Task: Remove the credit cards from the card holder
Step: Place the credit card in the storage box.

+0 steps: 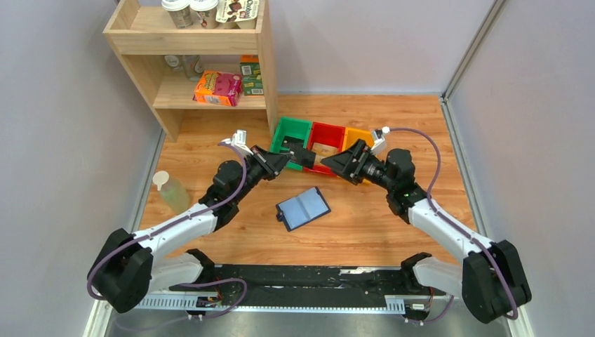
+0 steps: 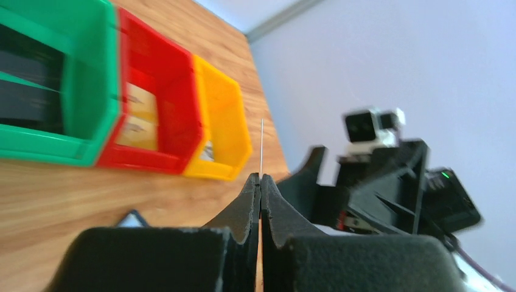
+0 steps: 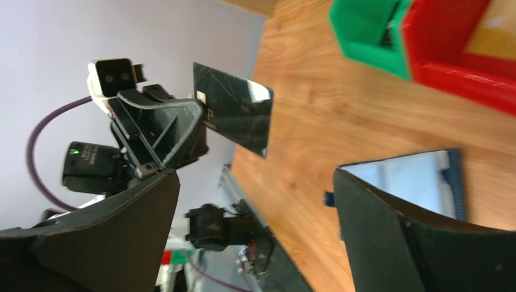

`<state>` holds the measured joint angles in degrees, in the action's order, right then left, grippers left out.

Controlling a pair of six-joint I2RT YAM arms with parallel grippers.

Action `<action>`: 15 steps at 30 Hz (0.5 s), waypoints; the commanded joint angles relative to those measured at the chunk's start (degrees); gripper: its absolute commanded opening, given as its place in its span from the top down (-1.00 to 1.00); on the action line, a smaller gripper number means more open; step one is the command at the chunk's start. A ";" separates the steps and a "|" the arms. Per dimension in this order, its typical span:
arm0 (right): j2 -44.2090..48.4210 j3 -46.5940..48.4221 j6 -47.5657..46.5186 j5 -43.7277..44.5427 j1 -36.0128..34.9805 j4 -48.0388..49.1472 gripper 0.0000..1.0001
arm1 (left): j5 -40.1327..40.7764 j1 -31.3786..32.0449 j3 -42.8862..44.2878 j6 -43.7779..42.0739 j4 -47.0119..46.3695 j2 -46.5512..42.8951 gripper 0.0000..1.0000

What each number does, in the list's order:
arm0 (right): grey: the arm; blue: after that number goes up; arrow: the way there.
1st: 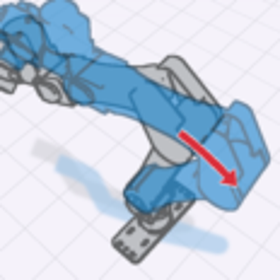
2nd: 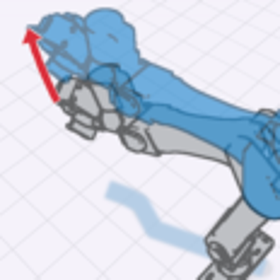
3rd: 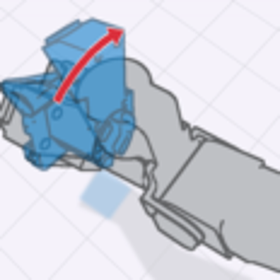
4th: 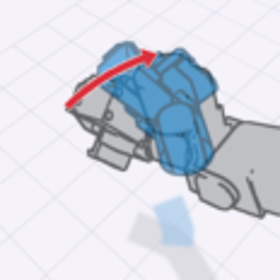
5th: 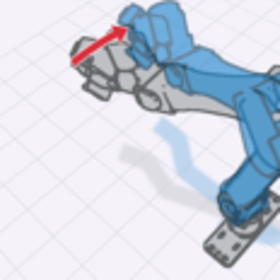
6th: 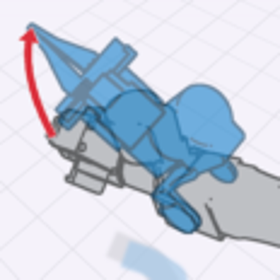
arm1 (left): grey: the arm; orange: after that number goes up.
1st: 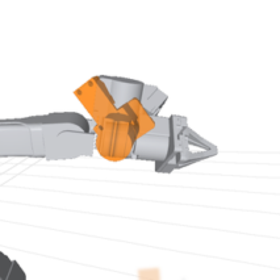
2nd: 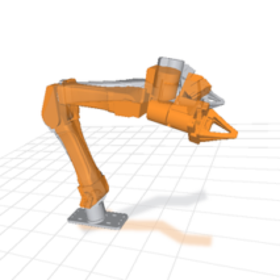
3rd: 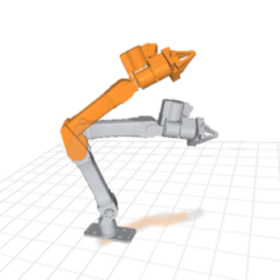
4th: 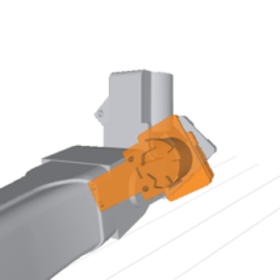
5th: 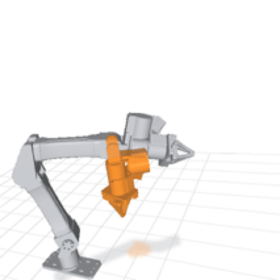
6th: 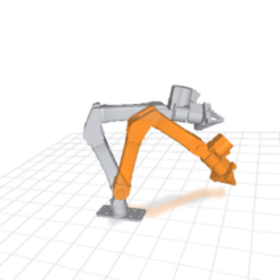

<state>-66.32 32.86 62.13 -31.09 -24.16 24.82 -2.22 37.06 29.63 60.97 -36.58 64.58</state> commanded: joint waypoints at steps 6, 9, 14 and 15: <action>11.91 5.98 -23.62 14.38 4.21 -31.56 -1.00 | 10.04 -6.73 5.87 -9.37 6.43 6.43 1.00; 15.51 7.30 -27.58 19.21 4.39 -36.32 -1.00 | 10.57 -7.79 8.86 -11.39 6.61 13.00 1.00; 22.54 8.88 -32.33 24.23 4.47 -41.51 -1.00 | 14.16 -8.76 16.06 -11.93 10.73 21.81 1.00; 23.95 8.97 -33.03 25.11 4.48 -42.21 -1.00 | 14.43 -8.67 17.90 -12.19 11.09 24.34 1.00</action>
<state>-47.51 38.52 36.03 -12.58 -20.05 -11.46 8.82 28.88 41.50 51.48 -27.97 83.81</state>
